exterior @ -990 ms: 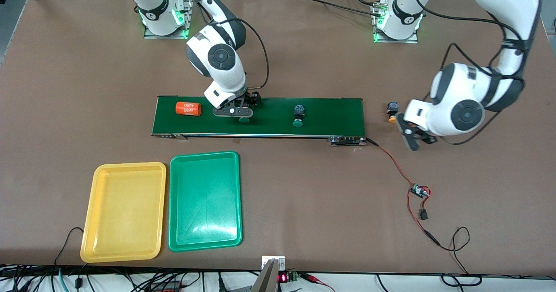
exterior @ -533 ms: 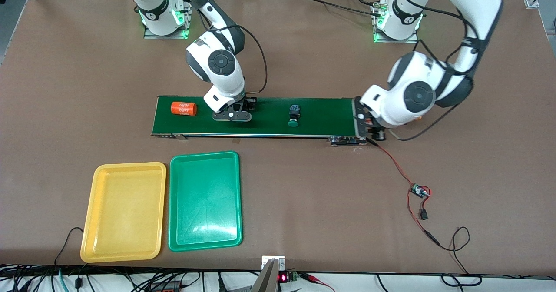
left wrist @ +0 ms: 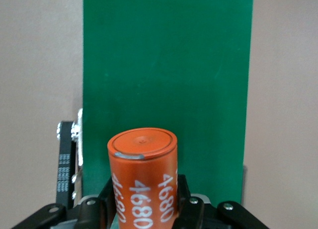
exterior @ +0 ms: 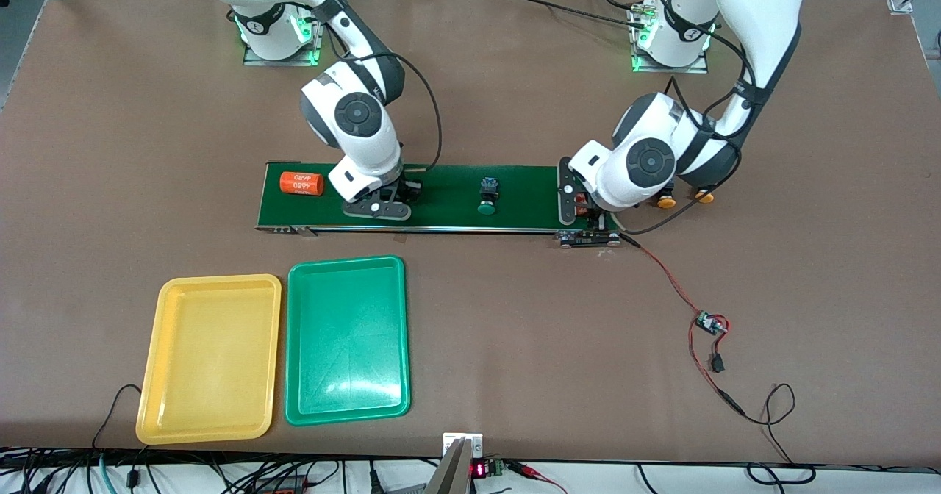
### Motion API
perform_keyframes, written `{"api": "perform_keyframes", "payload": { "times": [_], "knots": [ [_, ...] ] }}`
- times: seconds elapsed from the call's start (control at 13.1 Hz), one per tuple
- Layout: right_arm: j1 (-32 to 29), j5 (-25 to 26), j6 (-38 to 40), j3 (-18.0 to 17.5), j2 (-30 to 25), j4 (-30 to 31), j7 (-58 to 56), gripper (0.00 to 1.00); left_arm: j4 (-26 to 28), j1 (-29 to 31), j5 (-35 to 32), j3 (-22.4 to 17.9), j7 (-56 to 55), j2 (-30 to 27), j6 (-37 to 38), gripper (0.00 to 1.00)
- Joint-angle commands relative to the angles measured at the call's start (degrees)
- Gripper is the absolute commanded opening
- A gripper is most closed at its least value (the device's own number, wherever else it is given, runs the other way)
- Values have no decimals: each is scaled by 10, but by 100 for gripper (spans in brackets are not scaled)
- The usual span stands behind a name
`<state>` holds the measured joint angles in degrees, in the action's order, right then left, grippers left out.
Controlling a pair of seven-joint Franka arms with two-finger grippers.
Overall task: Sort buttons by color to trays
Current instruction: 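Carry the green button over the green tray with the right gripper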
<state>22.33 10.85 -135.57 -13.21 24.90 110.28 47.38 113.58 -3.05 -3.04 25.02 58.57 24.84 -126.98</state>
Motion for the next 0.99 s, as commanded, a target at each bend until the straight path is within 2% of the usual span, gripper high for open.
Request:
{"api": "perform_keyframes", "payload": {
  "times": [0.0,0.08,0.15,0.23,0.3,0.46,0.69,0.91],
  "knots": [
    [4,8,28,36,-8,-50,-32,15,2,-1,2,3,-7,6,-3,6],
    [-1,8,34,52,-5,-64,-63,15,2,-1,2,3,-7,10,-4,9],
    [-6,3,35,67,-3,-70,-97,15,2,-1,2,3,-7,10,-4,24],
    [-9,1,35,80,-1,-75,-123,15,2,0,2,3,1,9,-3,76],
    [-13,1,35,89,2,-82,-134,15,2,0,2,3,3,7,-3,100],
    [-25,1,29,93,17,-100,-157,15,-2,0,2,4,3,-8,-1,100],
    [-47,0,29,93,68,-152,-197,16,-4,8,7,5,-7,-43,10,100],
    [-64,0,22,93,109,-155,-250,16,-10,31,13,-1,-28,-65,61,100]
  ]
}}
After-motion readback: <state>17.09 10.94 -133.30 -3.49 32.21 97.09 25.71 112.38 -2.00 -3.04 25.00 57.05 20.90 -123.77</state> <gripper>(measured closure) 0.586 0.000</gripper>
